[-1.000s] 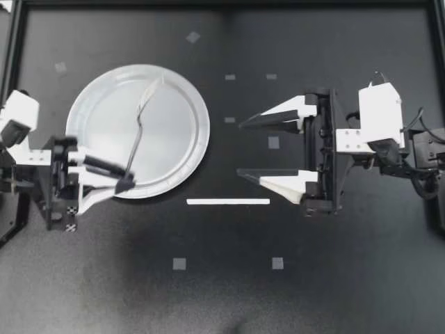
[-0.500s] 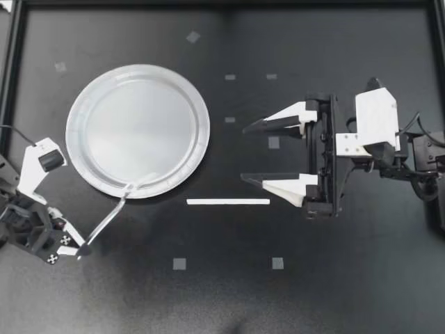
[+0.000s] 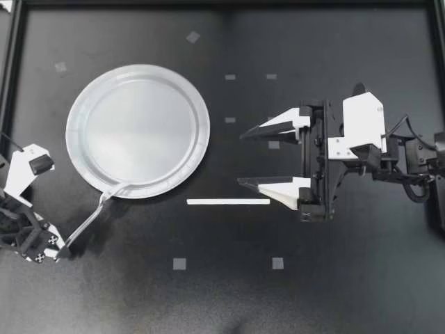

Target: Pick up the fork and place it on the plate.

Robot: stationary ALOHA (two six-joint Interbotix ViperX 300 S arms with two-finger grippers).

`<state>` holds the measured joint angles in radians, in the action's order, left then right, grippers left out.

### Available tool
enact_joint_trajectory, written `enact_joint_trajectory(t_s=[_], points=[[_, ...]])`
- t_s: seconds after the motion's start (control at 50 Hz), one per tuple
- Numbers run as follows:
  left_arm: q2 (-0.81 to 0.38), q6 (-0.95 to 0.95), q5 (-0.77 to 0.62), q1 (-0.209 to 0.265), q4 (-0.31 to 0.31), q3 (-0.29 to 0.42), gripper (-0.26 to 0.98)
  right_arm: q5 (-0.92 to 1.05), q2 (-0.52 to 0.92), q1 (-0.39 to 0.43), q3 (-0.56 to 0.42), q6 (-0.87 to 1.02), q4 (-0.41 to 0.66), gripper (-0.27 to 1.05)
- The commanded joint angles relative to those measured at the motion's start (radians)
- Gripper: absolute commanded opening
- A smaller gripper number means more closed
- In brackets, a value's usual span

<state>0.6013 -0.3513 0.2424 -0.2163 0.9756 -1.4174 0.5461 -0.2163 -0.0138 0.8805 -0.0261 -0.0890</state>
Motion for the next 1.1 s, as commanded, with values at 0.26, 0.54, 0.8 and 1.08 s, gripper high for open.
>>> enact_joint_trajectory(t_s=[0.26,0.54,0.8,1.08], points=[[-0.038,-0.005,-0.058,0.106,-0.15,0.009,-0.03,0.032,0.02,0.011,-0.011,0.048,0.009,0.8],[-0.081,-0.005,0.012,0.106,-0.161,0.021,-0.03,0.034,0.02,0.017,-0.012,0.049,0.009,0.8],[-0.084,-0.008,0.052,0.106,-0.161,0.02,-0.03,0.035,0.023,0.017,-0.012,0.048,0.009,0.8],[-0.054,-0.008,0.095,0.106,-0.161,0.021,-0.03,0.038,0.025,0.017,-0.012,0.046,0.011,0.8]])
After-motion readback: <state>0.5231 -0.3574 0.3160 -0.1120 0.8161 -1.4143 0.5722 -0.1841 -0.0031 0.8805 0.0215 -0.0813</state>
